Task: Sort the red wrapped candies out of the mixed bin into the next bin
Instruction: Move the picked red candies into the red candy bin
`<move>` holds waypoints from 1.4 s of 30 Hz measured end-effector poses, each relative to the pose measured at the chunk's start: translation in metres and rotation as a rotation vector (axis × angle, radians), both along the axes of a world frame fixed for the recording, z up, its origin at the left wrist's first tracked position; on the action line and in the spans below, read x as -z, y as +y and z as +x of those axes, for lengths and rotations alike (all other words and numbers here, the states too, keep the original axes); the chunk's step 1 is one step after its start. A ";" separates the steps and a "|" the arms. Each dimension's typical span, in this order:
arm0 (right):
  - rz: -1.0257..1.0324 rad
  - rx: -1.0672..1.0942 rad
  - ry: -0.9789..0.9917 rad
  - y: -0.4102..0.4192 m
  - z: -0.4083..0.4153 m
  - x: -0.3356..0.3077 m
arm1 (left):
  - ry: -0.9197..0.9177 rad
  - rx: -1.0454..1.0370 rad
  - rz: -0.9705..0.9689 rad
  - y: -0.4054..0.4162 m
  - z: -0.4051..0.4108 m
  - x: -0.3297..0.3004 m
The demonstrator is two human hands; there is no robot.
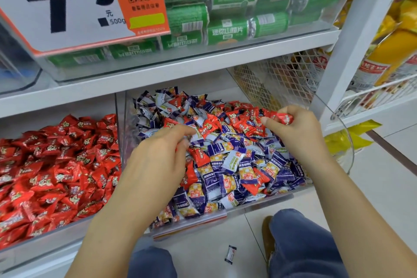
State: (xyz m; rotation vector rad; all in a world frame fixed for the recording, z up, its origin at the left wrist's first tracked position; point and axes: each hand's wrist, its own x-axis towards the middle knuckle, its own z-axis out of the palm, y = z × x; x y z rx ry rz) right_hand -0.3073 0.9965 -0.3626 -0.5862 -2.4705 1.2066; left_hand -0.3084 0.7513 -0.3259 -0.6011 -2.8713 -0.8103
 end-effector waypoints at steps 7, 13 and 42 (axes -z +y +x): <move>0.323 -0.261 -0.109 -0.003 -0.013 0.009 | -0.067 0.173 -0.090 -0.009 0.010 -0.010; 0.520 -0.458 -0.373 -0.008 -0.018 0.020 | -0.064 0.158 -0.425 0.001 0.020 -0.003; 0.015 -0.591 -0.216 -0.002 0.054 -0.039 | 0.127 -0.163 0.210 0.000 -0.010 -0.005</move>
